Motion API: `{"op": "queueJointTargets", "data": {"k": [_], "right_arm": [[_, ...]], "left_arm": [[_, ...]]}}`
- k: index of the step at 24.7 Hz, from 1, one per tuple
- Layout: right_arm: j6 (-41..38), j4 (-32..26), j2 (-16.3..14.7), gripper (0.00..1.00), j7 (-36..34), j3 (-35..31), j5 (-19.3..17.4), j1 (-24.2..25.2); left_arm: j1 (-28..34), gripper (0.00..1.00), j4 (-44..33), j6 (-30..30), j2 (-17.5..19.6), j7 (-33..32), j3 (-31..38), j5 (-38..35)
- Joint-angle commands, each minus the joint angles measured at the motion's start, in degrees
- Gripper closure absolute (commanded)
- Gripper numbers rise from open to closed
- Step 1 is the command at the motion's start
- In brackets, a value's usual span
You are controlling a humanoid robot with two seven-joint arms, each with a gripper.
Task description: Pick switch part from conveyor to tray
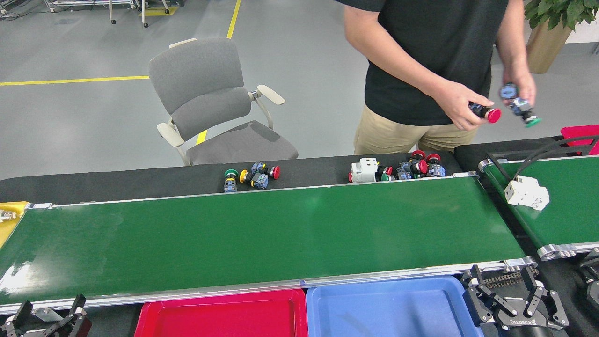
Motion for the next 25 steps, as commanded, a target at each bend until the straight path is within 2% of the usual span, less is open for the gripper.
{"op": "queueJointTargets", "data": {"k": [1, 11, 15, 19, 25], "right_arm": [[0.09, -0.38, -0.63, 0.00, 1.13, -0.05, 0.58, -0.56], [0.00, 1.20, -1.42, 0.00, 3.59, 0.04, 0.67, -2.67], [0.00, 3.75, -3.35, 0.00, 6.31, 1.18, 0.67, -5.92], [0.26, 7.09, -3.62, 0.00, 8.51, 2.15, 0.75, -10.50], [0.18, 15.79, -3.70, 0.00, 10.09, 3.82, 0.75, -19.02]], "left_arm": [[-0.69, 0.00, -0.73, -0.15, 0.22, 0.53, 0.46, 0.01], [-1.39, 0.00, -0.20, -1.12, 0.57, 0.53, 0.11, -0.17], [-1.22, 0.00, -0.02, -1.12, 0.57, 0.53, 0.02, -0.25], [-1.22, 0.00, 0.06, -1.12, 0.57, 0.53, 0.02, -0.26], [-1.66, 0.00, 0.15, -1.21, 0.66, 0.44, -0.16, -0.26]]}}
